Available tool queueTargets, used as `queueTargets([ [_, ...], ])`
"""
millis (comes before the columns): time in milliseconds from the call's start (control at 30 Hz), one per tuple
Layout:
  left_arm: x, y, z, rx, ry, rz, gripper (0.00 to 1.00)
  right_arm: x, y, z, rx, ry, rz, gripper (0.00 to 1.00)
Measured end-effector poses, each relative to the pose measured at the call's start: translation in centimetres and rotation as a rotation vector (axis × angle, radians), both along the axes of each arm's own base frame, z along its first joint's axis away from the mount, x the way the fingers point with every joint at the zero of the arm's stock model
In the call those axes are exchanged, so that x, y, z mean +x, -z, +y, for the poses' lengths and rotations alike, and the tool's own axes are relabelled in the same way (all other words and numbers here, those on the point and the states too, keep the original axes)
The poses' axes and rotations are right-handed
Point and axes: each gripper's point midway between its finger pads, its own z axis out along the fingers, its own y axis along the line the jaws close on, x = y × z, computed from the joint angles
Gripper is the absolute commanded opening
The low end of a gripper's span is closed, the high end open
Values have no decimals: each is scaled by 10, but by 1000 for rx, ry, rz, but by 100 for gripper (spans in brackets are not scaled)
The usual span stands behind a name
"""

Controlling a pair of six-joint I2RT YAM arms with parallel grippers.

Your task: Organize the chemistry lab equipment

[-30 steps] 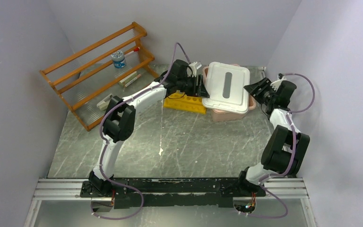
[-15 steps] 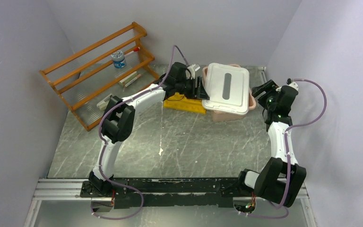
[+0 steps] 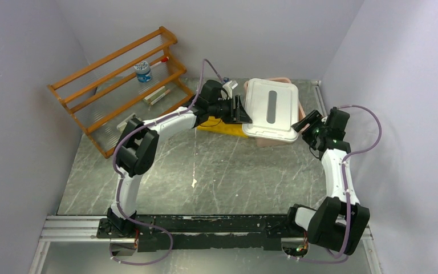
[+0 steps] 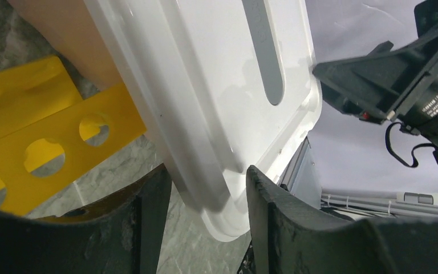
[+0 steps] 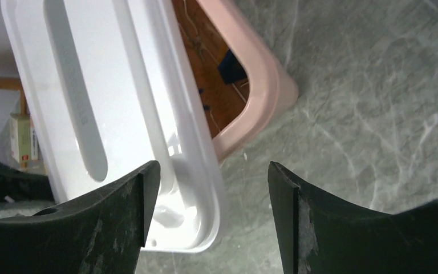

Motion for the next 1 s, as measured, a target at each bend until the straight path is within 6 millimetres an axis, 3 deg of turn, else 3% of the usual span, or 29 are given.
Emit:
queueTargets([
  [233, 2, -3, -1, -1, -11, -3, 66, -17, 0, 12, 48, 16, 48, 65],
  [600, 13, -17, 2, 38, -34, -78, 72, -25, 1, 17, 140, 129, 70, 28],
  [767, 16, -26, 7, 61, -49, -116, 71, -14, -2, 10, 107, 131, 78, 24],
  [1000, 26, -35, 17, 74, -84, -148, 68, 20, -21, -8, -15, 68, 59, 23],
])
